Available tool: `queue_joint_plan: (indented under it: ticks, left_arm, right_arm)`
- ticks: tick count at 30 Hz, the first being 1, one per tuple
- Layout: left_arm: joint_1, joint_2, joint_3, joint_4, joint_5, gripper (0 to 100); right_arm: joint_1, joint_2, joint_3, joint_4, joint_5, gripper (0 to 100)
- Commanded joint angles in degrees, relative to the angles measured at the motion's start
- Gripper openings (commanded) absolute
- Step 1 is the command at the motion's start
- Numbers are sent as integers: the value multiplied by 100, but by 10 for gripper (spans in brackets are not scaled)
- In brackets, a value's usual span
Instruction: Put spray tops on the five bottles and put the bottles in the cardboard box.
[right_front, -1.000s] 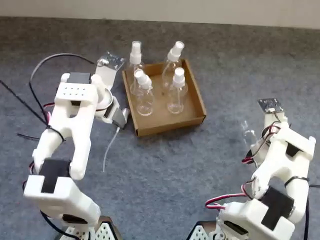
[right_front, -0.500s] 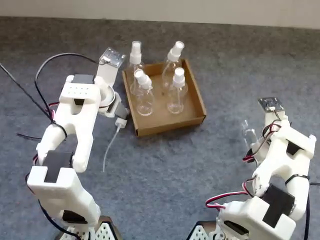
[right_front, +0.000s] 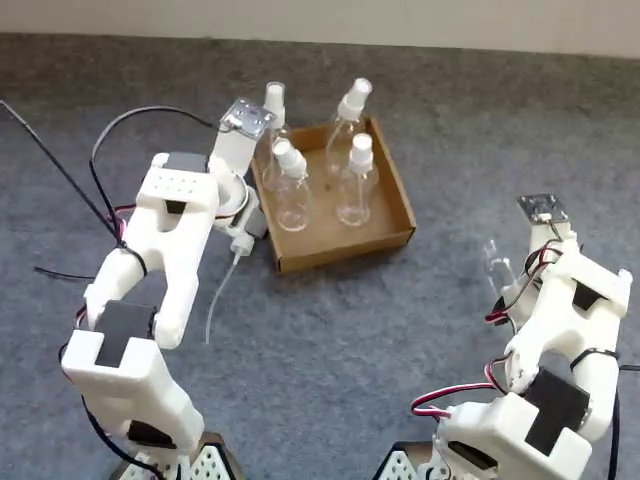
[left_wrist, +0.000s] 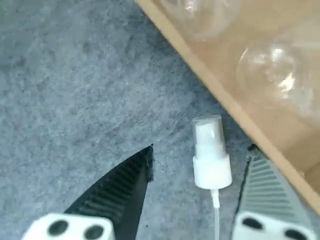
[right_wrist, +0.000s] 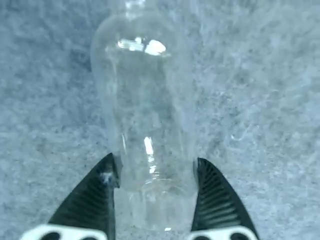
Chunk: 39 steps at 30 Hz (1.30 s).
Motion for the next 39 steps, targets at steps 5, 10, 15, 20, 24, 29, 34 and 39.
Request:
queue_joint_plan:
  ticks: [5, 10, 15, 20, 24, 29, 34, 39]
  left_arm:
    - [154, -22, 365, -475, -9, 243]
    - [145, -22, 549, -519, -35, 242]
    - [-31, -22, 752, -598, -44, 241]
    - [-233, -22, 1007, -862, -44, 241]
    - [-277, -31, 1147, -932, -53, 198]
    - [-435, -92, 1156, -879, -53, 137]
    - [-875, -101, 1015, -176, -53, 136]
    - [-1305, -101, 813, 1301, -598, 140]
  right_arm:
    - [-22, -22, -154, -57, -105, 6]
    - [-13, -22, -154, -57, -97, 6]
    - [13, -22, -154, -57, -97, 6]
    - [-31, -22, -145, -57, -114, 6]
    - [-13, -22, -145, -48, -105, 6]
    - [13, -13, -145, -48, -88, 6]
    - [22, -13, -136, -48, -88, 6]
    - [22, 13, -136, -48, -88, 9]
